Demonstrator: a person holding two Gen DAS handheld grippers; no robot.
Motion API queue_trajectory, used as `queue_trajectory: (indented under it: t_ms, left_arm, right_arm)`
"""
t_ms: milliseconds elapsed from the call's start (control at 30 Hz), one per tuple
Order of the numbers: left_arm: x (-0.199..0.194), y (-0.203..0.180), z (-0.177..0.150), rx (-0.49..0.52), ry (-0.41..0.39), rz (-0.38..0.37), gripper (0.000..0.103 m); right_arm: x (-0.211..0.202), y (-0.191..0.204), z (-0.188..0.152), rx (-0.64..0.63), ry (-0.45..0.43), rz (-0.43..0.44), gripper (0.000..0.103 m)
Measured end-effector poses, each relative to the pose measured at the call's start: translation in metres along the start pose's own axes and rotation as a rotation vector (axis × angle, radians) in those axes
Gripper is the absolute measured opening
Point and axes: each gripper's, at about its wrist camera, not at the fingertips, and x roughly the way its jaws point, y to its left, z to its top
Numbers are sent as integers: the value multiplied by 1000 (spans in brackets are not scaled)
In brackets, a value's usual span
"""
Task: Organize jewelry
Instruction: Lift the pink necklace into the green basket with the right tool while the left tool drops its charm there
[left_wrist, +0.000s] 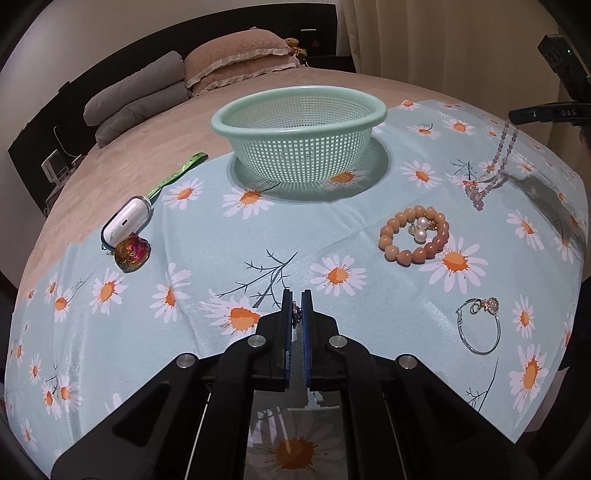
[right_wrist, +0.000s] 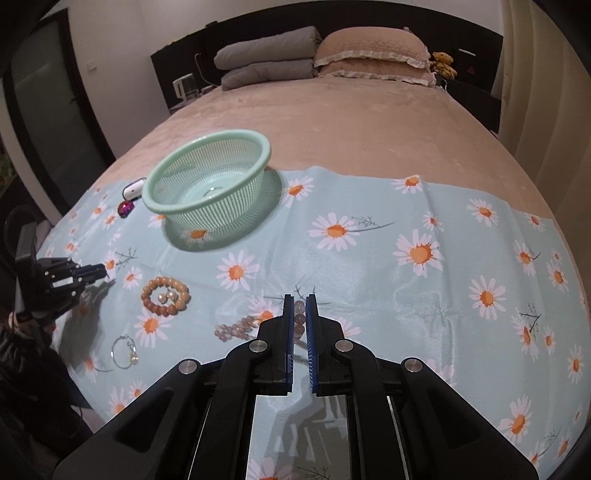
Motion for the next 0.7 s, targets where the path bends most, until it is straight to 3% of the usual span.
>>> queue_trajectory:
  t_ms: [333, 700]
  left_arm:
    - [-19, 5, 21, 6, -24, 20, 5]
    - [-33, 0, 80, 62, -71, 41, 5]
  right_arm:
    - [-46, 23, 32, -13, -158, 91, 6]
    - [-66, 60, 81, -28, -300, 205, 6]
